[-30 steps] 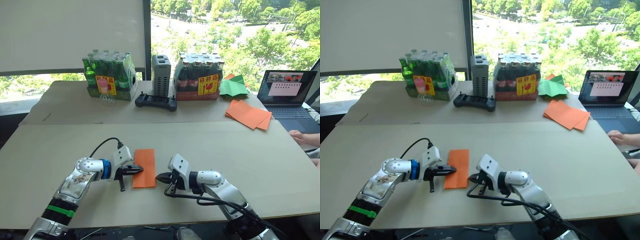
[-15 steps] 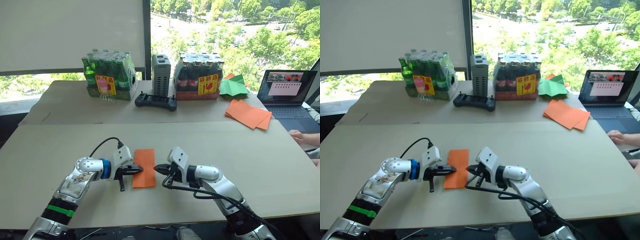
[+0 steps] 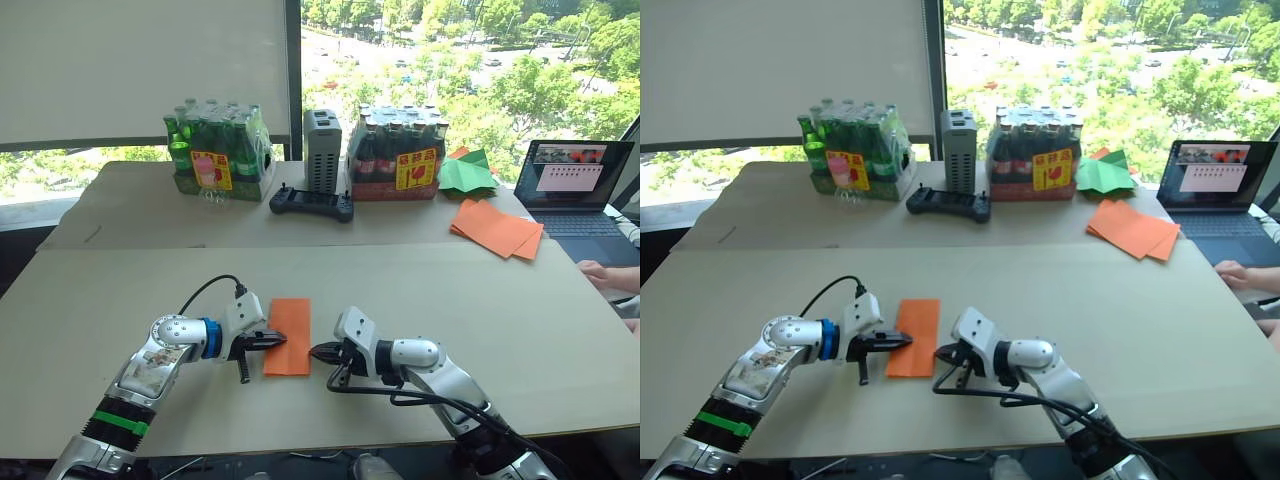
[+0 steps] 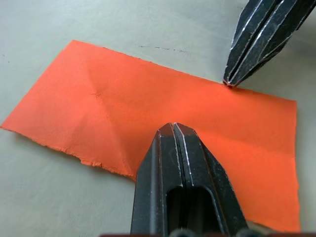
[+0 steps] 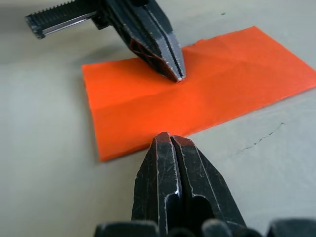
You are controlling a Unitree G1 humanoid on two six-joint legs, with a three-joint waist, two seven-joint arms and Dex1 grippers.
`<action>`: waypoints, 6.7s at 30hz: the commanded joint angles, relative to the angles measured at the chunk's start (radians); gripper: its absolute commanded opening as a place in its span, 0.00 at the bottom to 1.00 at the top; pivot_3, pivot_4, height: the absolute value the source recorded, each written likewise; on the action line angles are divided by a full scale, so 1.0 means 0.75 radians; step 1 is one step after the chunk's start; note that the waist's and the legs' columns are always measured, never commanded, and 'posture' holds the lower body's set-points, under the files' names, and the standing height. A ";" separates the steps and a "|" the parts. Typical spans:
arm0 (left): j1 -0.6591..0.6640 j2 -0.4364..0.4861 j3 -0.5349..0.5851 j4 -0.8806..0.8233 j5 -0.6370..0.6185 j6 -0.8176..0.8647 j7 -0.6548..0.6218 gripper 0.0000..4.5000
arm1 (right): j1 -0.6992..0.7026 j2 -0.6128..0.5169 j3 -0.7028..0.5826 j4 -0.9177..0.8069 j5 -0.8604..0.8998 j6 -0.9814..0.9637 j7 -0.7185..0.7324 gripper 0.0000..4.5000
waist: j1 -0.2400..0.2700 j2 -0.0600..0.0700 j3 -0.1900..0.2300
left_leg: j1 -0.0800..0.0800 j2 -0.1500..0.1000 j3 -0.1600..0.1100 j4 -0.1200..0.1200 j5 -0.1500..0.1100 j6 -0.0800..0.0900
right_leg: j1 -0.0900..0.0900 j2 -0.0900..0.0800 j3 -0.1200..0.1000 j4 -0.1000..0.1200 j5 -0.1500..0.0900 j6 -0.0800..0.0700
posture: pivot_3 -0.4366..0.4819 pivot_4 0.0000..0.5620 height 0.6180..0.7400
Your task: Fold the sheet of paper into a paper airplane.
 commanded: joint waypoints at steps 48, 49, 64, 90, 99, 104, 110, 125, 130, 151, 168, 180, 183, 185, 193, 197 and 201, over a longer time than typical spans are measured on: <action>-0.118 -0.174 -0.005 -0.071 -0.118 0.126 0.029 0.00 | -0.184 -0.089 -0.062 -0.173 0.062 0.308 -0.255 0.02 | 0.036 -0.004 0.007 | -0.026 -0.002 -0.008 0.012 0.000 0.000 | -0.018 -0.002 -0.007 0.003 0.007 -0.011 | 0.48 0.27 0.94; -0.111 -0.163 -0.002 -0.074 -0.115 0.125 0.030 0.00 | -0.168 -0.104 -0.060 -0.173 0.053 0.321 -0.263 0.02 | 0.036 -0.004 0.007 | -0.027 -0.003 -0.008 0.012 0.000 0.000 | -0.019 -0.003 -0.008 0.003 0.008 -0.011 | 0.48 0.27 0.94; -0.085 -0.161 -0.036 -0.085 -0.092 0.106 0.051 0.00 | -0.067 -0.127 -0.352 -0.355 0.193 0.387 -0.295 0.02 | 0.034 -0.004 0.007 | -0.027 -0.003 -0.010 0.012 0.000 0.000 | -0.018 -0.003 -0.009 0.004 0.008 -0.011 | 0.48 0.27 0.94; -0.069 -0.112 0.020 -0.203 -0.137 0.184 0.062 0.00 | 0.027 -0.119 -0.050 -0.317 0.094 0.394 -0.271 0.02 | 0.026 -0.004 0.007 | -0.024 -0.001 -0.010 0.013 0.000 0.000 | -0.017 0.000 -0.008 0.006 0.008 -0.012 | 0.48 0.27 0.94; -0.133 -0.163 -0.026 -0.171 -0.123 0.172 0.073 0.00 | 0.017 -0.159 -0.171 -0.313 0.111 0.404 -0.279 0.02 | 0.030 -0.004 0.007 | -0.024 -0.001 -0.010 0.013 0.000 0.000 | -0.017 0.000 -0.009 0.006 0.008 -0.012 | 0.48 0.27 0.94; -0.164 -0.193 -0.078 -0.131 -0.100 0.144 0.051 0.00 | -0.025 -0.201 -0.377 -0.353 0.216 0.421 -0.262 0.02 | 0.032 -0.004 0.007 | -0.025 -0.002 -0.010 0.013 0.000 0.000 | -0.017 -0.001 -0.009 0.005 0.008 -0.012 | 0.48 0.27 0.94; -0.180 -0.220 -0.125 -0.096 -0.077 0.106 0.022 0.00 | -0.073 -0.182 -0.451 -0.394 0.298 0.465 -0.267 0.02 | 0.025 -0.004 0.007 | -0.024 -0.002 -0.010 0.013 0.000 0.000 | -0.017 0.000 -0.009 0.006 0.008 -0.012 | 0.48 0.27 0.94; -0.172 -0.192 -0.103 -0.119 -0.082 0.117 -0.026 0.00 | -0.017 -0.195 -0.461 -0.446 0.311 0.513 -0.355 0.02 | 0.029 -0.004 0.007 | -0.025 -0.002 -0.010 0.014 0.000 0.000 | -0.017 -0.001 -0.009 0.006 0.008 -0.012 | 0.48 0.27 0.94; -0.140 -0.167 -0.080 -0.127 -0.086 0.123 -0.010 0.00 | 0.078 -0.275 -0.447 -0.521 0.331 0.563 -0.329 0.02 | 0.030 -0.004 0.007 | -0.025 -0.002 -0.010 0.014 0.000 0.000 | -0.017 -0.001 -0.009 0.006 0.008 -0.012 | 0.48 0.27 0.94; -0.050 -0.136 -0.044 -0.282 -0.135 0.199 0.023 0.00 | -0.060 -0.111 -0.009 -0.175 0.074 0.358 -0.354 0.02 | 0.015 -0.004 0.006 | -0.020 0.000 -0.010 0.014 0.000 0.000 | -0.014 0.002 -0.008 0.008 0.009 -0.014 | 0.48 0.27 0.94; -0.151 -0.219 -0.096 -0.178 -0.105 0.146 0.040 0.00 | -0.036 -0.063 -0.071 -0.163 0.061 0.361 -0.342 0.02 | 0.017 -0.003 0.006 | -0.020 0.000 -0.011 0.014 0.000 0.000 | -0.014 0.002 -0.008 0.008 0.010 -0.014 | 0.48 0.27 0.94; -0.189 -0.249 -0.151 -0.095 -0.066 0.089 0.001 0.00 | 0.003 -0.203 -0.304 -0.310 0.126 0.443 -0.343 0.02 | 0.033 -0.003 0.006 | -0.023 -0.002 -0.011 0.015 0.000 0.000 | -0.015 -0.001 -0.009 0.005 0.010 -0.013 | 0.48 0.27 0.94; -0.196 -0.258 -0.166 -0.086 -0.060 0.081 -0.008 0.00 | 0.020 -0.194 -0.314 -0.328 0.126 0.456 -0.358 0.02 | 0.028 -0.003 0.006 | -0.023 -0.002 -0.011 0.014 0.000 0.000 | -0.015 0.000 -0.009 0.006 0.010 -0.013 | 0.48 0.27 0.94; -0.200 -0.255 -0.172 -0.077 -0.053 0.072 -0.014 0.00 | 0.014 -0.187 -0.342 -0.346 0.137 0.455 -0.374 0.02 | 0.027 -0.003 0.006 | -0.023 -0.002 -0.011 0.015 0.000 0.000 | -0.015 0.000 -0.008 0.007 0.010 -0.013 | 0.48 0.27 0.94; -0.206 -0.254 -0.179 -0.056 -0.032 0.057 -0.029 0.00 | -0.126 -0.153 -0.516 -0.515 0.312 0.473 -0.363 0.02 | 0.029 -0.003 0.006 | -0.023 -0.002 -0.012 0.014 0.000 0.000 | -0.015 0.000 -0.009 0.007 0.010 -0.013 | 0.48 0.27 0.94; -0.204 -0.258 -0.179 -0.054 -0.025 0.056 -0.035 0.00 | -0.178 -0.134 -0.453 -0.614 0.388 0.525 -0.338 0.02 | 0.028 -0.003 0.006 | -0.024 -0.002 -0.012 0.015 0.000 0.000 | -0.016 0.000 -0.009 0.006 0.010 -0.013 | 0.48 0.27 0.94; -0.206 -0.259 -0.182 -0.054 -0.021 0.056 -0.040 0.00 | -0.178 -0.170 -0.314 -0.637 0.339 0.579 -0.350 0.02 | 0.028 -0.003 0.006 | -0.024 -0.002 -0.012 0.015 0.000 0.000 | -0.016 0.000 -0.009 0.007 0.010 -0.013 | 0.48 0.27 0.94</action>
